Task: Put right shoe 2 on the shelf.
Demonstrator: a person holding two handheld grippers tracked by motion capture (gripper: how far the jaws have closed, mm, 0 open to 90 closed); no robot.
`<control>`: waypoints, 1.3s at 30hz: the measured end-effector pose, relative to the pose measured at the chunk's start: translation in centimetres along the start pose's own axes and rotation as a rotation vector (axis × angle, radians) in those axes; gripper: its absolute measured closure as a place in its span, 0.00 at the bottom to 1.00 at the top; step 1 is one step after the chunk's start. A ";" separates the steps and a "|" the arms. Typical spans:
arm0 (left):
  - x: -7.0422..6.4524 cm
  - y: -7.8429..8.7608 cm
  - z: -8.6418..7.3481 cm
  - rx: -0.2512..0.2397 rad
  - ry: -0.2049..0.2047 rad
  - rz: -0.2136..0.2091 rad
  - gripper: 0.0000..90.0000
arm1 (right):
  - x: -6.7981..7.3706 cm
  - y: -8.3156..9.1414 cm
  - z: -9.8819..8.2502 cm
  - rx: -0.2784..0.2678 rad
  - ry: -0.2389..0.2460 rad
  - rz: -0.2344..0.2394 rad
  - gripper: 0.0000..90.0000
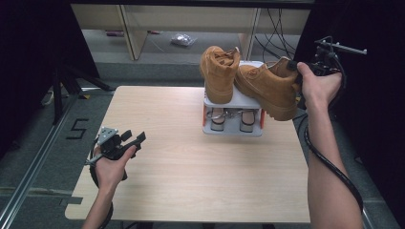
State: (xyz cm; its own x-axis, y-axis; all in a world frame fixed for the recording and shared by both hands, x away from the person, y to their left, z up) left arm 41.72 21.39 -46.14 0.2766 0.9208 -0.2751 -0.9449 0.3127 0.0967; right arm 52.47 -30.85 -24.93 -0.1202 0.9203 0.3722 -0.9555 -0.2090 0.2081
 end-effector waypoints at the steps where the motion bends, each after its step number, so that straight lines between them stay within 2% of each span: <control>1: 0.0 0.0 0.0 0.002 -0.002 0.000 0.42 | -0.1 0.2 -0.1 0.016 -0.003 -0.001 0.84; 6: -0.3 -0.2 -0.3 0.009 -0.003 -0.009 0.42 | -0.9 0.6 -0.5 0.019 -0.017 0.025 0.80; 7: -0.4 -0.2 -0.3 0.010 -0.003 -0.011 0.42 | -0.9 0.6 -0.6 0.024 -0.020 0.030 0.74; 8: -0.4 -0.2 -0.3 0.010 -0.003 -0.011 0.42 | -0.9 0.6 -0.6 0.024 -0.020 0.030 0.74; 9: -0.4 -0.2 -0.3 0.008 -0.002 -0.011 0.42 | -0.7 0.3 -0.7 0.036 -0.012 0.038 0.65; 11: -0.3 -0.2 -0.2 0.004 0.001 -0.009 0.42 | -0.5 0.3 -0.7 0.028 -0.006 0.039 0.58; 16: -0.1 -0.1 -0.1 -0.001 0.000 -0.008 0.42 | -0.2 0.9 -0.4 0.008 0.023 0.048 0.51; 17: -0.1 0.0 0.0 -0.004 0.002 -0.009 0.42 | 0.0 1.6 -0.1 -0.018 0.031 0.056 0.48; 19: -0.1 0.0 0.0 -0.004 0.001 -0.010 0.42 | 0.0 2.0 0.0 -0.026 0.038 0.061 0.47; 20: -0.2 0.0 0.0 -0.005 0.000 -0.007 0.42 | -0.3 3.0 0.1 -0.032 0.049 0.061 0.47; 23: -0.2 0.1 0.1 -0.010 0.001 -0.009 0.42 | -1.0 4.5 -0.1 -0.039 0.052 0.061 0.47; 27: -0.2 0.1 0.2 -0.009 -0.001 -0.009 0.42 | -2.1 6.4 -0.4 -0.048 0.066 0.059 0.53; 30: -0.3 0.1 0.2 -0.008 -0.002 -0.009 0.42 | -3.2 8.1 -1.1 -0.030 0.063 0.074 0.65; 31: -0.4 0.1 0.2 -0.008 -0.004 -0.009 0.42 | -3.6 8.6 -1.4 -0.020 0.072 0.063 0.74; 32: -0.4 0.1 0.2 -0.008 -0.005 -0.010 0.42 | -4.2 9.5 -2.1 0.008 0.087 0.071 0.87; 33: -0.4 0.1 0.2 -0.008 -0.005 -0.011 0.42 | -4.2 9.5 -2.1 0.008 0.087 0.071 0.87; 34: -0.4 0.1 0.2 -0.008 -0.005 -0.011 0.42 | -4.5 9.9 -2.7 0.025 0.104 0.069 0.92; 35: -0.4 0.1 0.1 -0.006 -0.009 -0.013 0.42 | -4.9 10.4 -4.2 0.084 0.134 0.068 1.00; 37: -0.5 0.1 0.1 -0.007 -0.005 -0.011 0.42 | -5.3 10.6 -5.5 0.124 0.172 0.069 1.00; 38: -0.5 0.1 0.1 -0.007 -0.005 -0.011 0.42 | -5.3 10.6 -5.5 0.124 0.172 0.069 1.00; 39: -0.6 0.1 0.1 -0.006 -0.007 -0.012 0.42 | -5.3 10.7 -6.4 0.148 0.170 0.062 1.00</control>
State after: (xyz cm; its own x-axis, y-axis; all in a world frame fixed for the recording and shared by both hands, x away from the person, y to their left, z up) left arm 41.48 20.93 -45.87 0.2891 0.9186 -0.2694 -0.9426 0.3223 0.0873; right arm 41.17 -35.86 -30.43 -0.2333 0.9440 0.2334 -0.8963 -0.3018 0.3250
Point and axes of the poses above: each handheld gripper's, and its own axes: y roughly backward along the jaws, z roughly out of its top, x roughly to its left, the point moved 3 cm from there along -y, roughly forward along the jaws, and after that the axes turned 14 degrees about -x, right-handed, at the moved point
